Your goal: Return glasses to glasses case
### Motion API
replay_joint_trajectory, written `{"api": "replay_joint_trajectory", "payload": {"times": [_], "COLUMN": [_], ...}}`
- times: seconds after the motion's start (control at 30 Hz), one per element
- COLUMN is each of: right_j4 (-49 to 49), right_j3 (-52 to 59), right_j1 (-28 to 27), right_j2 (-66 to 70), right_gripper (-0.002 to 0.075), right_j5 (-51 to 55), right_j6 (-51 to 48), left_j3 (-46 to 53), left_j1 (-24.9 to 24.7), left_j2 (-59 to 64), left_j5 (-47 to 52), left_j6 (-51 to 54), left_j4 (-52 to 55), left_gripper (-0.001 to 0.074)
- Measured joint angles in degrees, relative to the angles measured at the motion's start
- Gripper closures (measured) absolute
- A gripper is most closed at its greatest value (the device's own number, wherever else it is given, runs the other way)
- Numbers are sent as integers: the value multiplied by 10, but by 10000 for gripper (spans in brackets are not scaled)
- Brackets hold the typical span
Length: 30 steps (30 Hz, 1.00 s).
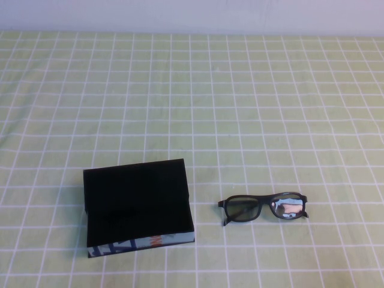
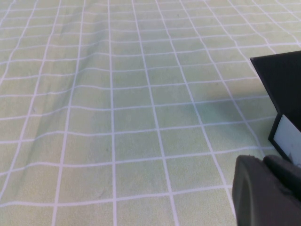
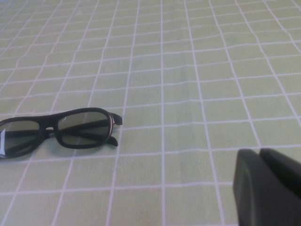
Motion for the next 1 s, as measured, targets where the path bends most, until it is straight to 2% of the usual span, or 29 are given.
{"api": "replay_joint_trajectory", "payload": {"times": [0.53,0.7,0.87,1.0], "right_j4": [61,166,326,395], "right_j3": [0,0,0,0], "right_j1": [0,0,0,0], "right_j2": [-1,-1,-1,-1], "right_gripper": [737,737,737,737], "right_j5": [-17,-61,-121,-140], "right_j6": [0,0,0,0], "left_j3": [0,0,0,0], "left_j1": [0,0,0,0], "left_j2": [0,0,0,0], "left_j5": [0,0,0,0], "left_j6": [0,0,0,0], "left_j4": [0,0,0,0], "left_gripper": [737,737,737,737]}}
